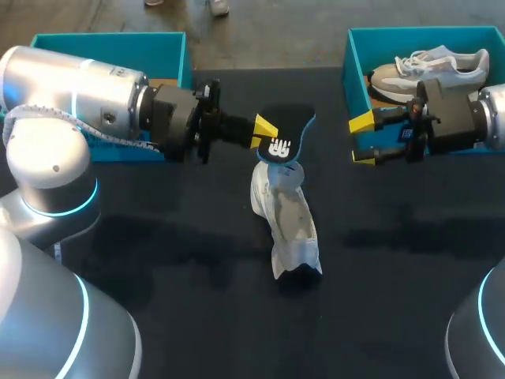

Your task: Take the shoe out of the shoebox, open the shoe tongue, remove and reinsert the insole, then place the shoe into the shoebox

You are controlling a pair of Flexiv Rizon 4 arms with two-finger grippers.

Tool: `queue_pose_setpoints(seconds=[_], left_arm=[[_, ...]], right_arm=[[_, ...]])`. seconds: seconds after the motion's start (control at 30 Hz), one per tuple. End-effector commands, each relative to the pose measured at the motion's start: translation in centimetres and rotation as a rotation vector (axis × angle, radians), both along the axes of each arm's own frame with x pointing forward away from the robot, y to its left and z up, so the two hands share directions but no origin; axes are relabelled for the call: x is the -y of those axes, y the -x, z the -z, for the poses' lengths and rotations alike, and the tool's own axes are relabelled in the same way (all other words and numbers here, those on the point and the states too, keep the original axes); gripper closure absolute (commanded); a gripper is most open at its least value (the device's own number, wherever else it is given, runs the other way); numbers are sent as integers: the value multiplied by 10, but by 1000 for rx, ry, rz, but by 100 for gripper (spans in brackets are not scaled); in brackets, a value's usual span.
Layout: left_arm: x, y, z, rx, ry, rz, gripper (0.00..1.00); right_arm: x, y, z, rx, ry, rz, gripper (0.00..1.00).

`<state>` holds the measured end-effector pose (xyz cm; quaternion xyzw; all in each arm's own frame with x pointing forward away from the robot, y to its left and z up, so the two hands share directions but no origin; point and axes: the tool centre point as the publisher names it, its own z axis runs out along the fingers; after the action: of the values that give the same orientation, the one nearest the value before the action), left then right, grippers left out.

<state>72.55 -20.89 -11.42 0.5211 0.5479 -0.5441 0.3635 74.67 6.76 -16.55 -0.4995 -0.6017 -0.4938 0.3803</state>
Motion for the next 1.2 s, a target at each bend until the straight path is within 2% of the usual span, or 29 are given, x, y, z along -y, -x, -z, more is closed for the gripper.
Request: queue_pose_setpoints(seconds=[0.03,0.17,0.33,0.67,0.9,1.0,1.13,1.2], left_arm=[[1,2,12,347,54,-37,100],[2,1,24,388,27,-47,100],[5,1,37,363,-3,-118,100],[25,1,43,336,-3,-175,100],[39,-6,47,361,-35,-189,100],[45,-5,50,361,-39,-183,100],[51,-2,55,353,-51,-174,100],[53,0,54,351,-52,-173,100]], right_arm=[[0,0,-3,9,-4,12,0],[1,-2,-6,19,-16,30,0],[-2,-7,-7,27,-32,60,0],[-28,-13,0,21,-77,11,1],[-40,-13,7,-4,-94,-30,14],[-43,-13,7,-6,-97,-43,25],[-47,-14,6,-5,-98,-60,31],[-49,-14,6,-8,-99,-71,42]])
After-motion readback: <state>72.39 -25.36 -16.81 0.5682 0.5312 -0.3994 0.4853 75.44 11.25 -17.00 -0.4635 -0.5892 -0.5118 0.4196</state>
